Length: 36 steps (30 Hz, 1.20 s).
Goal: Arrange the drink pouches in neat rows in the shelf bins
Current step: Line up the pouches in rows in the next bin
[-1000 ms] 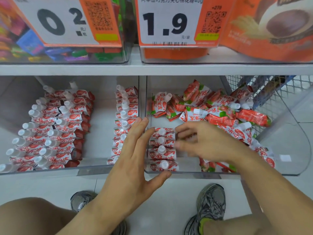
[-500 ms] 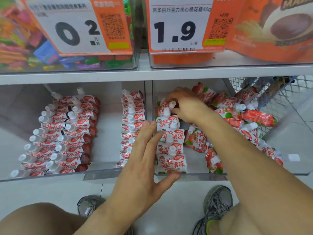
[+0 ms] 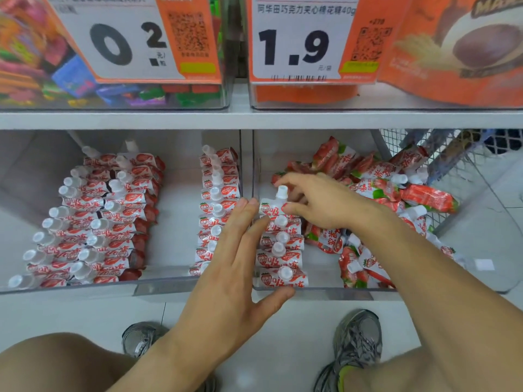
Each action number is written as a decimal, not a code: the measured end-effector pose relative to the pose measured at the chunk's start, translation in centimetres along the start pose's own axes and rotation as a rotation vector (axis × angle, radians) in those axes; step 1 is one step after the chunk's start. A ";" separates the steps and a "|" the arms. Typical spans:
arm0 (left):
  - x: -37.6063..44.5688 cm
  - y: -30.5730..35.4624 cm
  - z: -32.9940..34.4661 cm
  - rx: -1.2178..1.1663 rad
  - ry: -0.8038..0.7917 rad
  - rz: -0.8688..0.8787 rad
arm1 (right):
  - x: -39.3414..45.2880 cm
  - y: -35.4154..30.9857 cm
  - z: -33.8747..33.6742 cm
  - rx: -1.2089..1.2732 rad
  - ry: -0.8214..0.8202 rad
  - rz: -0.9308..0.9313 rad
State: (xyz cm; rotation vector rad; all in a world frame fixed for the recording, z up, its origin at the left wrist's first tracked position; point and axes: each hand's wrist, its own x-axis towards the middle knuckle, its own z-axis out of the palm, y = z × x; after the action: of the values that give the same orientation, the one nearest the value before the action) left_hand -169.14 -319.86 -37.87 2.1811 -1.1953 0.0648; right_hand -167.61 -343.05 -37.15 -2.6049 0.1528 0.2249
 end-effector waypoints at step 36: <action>13.9 1.3 -0.1 0.727 -0.786 0.064 | -9.4 2.5 -4.9 0.202 0.460 -0.023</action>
State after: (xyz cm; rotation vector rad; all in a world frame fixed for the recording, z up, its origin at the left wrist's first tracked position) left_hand -162.00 -330.53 -32.48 2.9274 -1.8855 -0.4368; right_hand -176.55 -347.10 -32.45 -2.4127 0.2888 -0.3832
